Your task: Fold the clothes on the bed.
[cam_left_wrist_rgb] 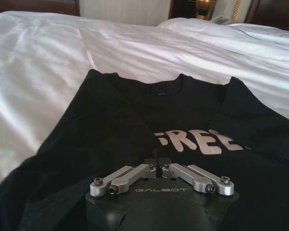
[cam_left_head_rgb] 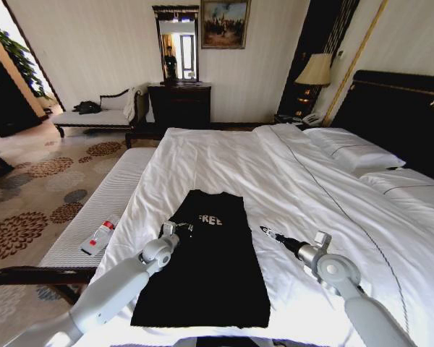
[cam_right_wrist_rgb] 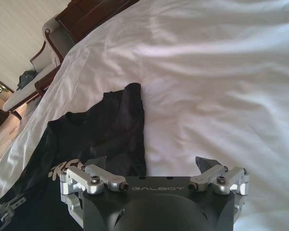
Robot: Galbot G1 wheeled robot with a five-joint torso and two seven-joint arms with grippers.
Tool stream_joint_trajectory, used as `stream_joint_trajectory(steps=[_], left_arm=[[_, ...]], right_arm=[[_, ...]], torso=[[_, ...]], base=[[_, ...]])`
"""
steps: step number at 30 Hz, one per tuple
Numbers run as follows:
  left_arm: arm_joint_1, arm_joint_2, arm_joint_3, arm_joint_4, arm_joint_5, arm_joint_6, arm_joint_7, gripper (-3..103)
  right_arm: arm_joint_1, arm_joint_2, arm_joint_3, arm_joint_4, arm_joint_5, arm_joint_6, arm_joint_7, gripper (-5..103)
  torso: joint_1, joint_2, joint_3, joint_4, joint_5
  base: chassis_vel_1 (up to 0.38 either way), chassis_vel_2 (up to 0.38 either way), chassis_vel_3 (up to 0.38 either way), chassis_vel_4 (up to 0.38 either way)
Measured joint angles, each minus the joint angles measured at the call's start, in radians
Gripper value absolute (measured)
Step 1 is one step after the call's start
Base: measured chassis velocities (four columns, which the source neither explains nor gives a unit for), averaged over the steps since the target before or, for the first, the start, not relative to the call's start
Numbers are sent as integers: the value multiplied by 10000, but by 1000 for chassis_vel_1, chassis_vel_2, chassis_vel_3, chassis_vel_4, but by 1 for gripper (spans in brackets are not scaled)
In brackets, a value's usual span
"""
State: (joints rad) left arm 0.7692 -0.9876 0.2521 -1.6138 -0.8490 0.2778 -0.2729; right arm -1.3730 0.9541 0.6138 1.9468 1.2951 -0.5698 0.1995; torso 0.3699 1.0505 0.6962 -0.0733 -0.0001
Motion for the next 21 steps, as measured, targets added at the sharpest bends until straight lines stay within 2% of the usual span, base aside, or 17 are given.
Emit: stream_joint_trajectory(steps=[5, 6, 7, 9, 13, 16, 18, 19, 21], left_arm=[[-47, -131, 45, 23, -7, -1, -137, 0], [-17, -134, 41, -9, -18, 6, -227, -2], [30, -144, 18, -41, -50, 48, -326, 2], [79, -150, -23, -80, -85, 88, -391, 2], [262, -52, -217, -367, -148, 193, -454, 24], [383, 90, -376, -601, -158, 222, -460, 29], [593, 274, -708, -873, -214, 240, -464, 40], [593, 274, -708, -873, -214, 240, -464, 40], [760, 439, -1092, -1062, -310, 253, -472, 51]], right_arm=[[-72, 20, 51, 51, -19, 7, -3, 100], [-93, 17, 80, 53, -20, 14, -13, 100], [-111, 11, 101, 53, -24, 30, -27, 100], [-119, 8, 113, 53, -32, 46, -46, 100], [-104, 6, 97, 29, -69, 83, -94, 100], [-60, 6, 45, 17, -99, 99, -106, 100], [5, -29, -2, -8, -115, 120, -126, 100], [5, -29, -2, -8, -115, 120, -126, 100], [84, -103, -32, -54, -150, 155, -198, 100]], torso=[[0, 0, 0, 0, 2], [1, 0, 0, 0, 2], [0, 0, 1, 0, 1], [0, 0, 0, 0, 0], [0, 0, 1, 0, 0], [1, 0, 0, 0, 1], [0, 0, 0, 2, 1], [0, 0, 0, 2, 1], [0, 0, 0, 2, 1]], base=[[0, 0, 0, 0], [0, 0, 0, 0], [0, 0, 0, 0], [0, 0, 0, 0], [0, 0, 0, 0], [0, 0, 0, 0], [0, 0, 0, 0], [0, 0, 0, 0], [0, 0, 0, 0]])
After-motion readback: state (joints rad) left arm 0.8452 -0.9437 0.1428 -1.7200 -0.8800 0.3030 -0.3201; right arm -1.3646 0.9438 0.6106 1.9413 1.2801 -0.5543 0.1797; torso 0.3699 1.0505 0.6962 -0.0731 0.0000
